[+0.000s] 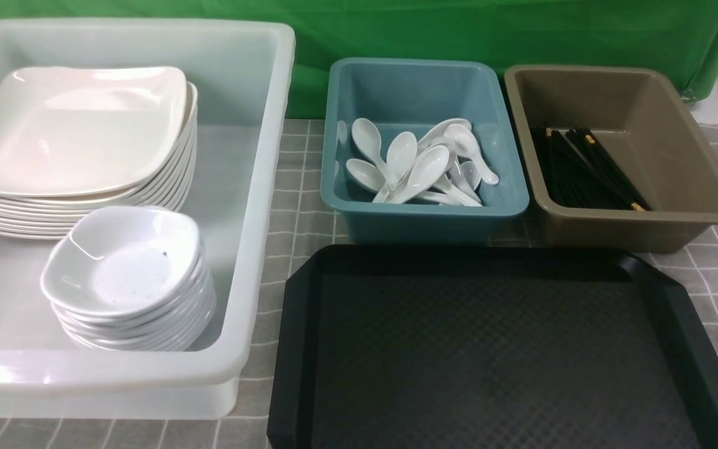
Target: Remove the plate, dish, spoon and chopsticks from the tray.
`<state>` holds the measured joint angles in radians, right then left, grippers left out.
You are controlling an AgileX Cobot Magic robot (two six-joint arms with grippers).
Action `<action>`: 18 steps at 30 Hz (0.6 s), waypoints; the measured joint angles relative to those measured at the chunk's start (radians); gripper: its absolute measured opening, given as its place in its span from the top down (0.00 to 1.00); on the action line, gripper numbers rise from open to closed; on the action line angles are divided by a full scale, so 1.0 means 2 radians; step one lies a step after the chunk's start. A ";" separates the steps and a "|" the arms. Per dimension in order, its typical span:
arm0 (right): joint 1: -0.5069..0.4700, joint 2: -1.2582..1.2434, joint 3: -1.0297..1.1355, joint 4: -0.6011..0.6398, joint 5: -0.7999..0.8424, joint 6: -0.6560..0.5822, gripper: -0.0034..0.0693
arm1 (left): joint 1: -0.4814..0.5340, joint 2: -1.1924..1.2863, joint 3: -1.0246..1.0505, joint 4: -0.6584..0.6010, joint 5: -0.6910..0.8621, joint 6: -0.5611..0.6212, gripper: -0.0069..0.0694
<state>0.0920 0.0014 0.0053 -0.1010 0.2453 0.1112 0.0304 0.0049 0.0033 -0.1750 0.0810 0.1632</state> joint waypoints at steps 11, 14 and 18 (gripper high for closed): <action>0.000 0.000 0.000 0.000 0.001 0.000 0.81 | 0.009 -0.003 0.002 0.000 0.079 -0.007 0.89; 0.000 0.000 0.000 0.000 0.001 0.000 0.80 | 0.009 -0.003 0.002 0.000 0.079 -0.007 0.89; 0.000 0.000 0.000 0.000 0.001 0.000 0.79 | 0.009 -0.003 0.002 0.000 0.079 -0.008 0.89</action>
<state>0.0920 0.0014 0.0056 -0.1010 0.2466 0.1112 0.0484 -0.0003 0.0070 -0.1759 0.2380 0.1475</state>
